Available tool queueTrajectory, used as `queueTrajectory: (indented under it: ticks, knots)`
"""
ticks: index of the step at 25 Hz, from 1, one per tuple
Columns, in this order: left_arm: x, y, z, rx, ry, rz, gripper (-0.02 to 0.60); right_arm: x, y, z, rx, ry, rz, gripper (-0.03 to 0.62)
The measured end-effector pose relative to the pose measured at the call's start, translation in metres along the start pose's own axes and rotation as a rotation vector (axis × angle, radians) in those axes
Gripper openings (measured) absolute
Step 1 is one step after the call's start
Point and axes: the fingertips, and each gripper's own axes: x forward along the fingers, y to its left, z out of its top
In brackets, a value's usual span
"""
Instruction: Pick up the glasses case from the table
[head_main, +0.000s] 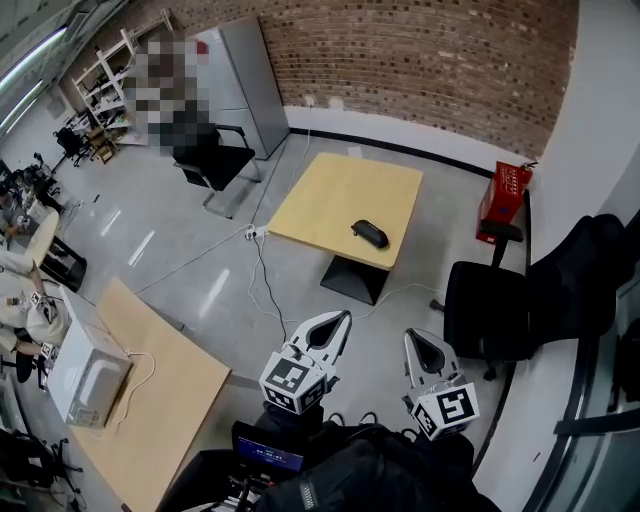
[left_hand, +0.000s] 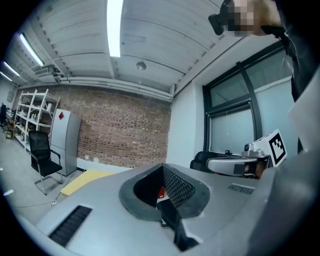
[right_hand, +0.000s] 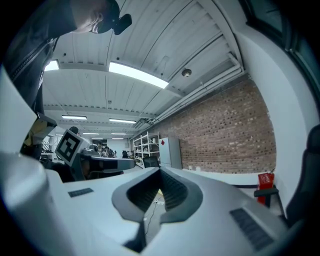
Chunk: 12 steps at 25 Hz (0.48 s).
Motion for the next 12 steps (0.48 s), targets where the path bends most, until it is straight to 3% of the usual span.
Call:
queueTrajectory:
  ticks: [12]
  knots:
    - [0.005,0.025,-0.01,-0.021,0.023,0.05,-0.002,0.017,-0.01,-0.02,0.045,0.05,0.013,0.003]
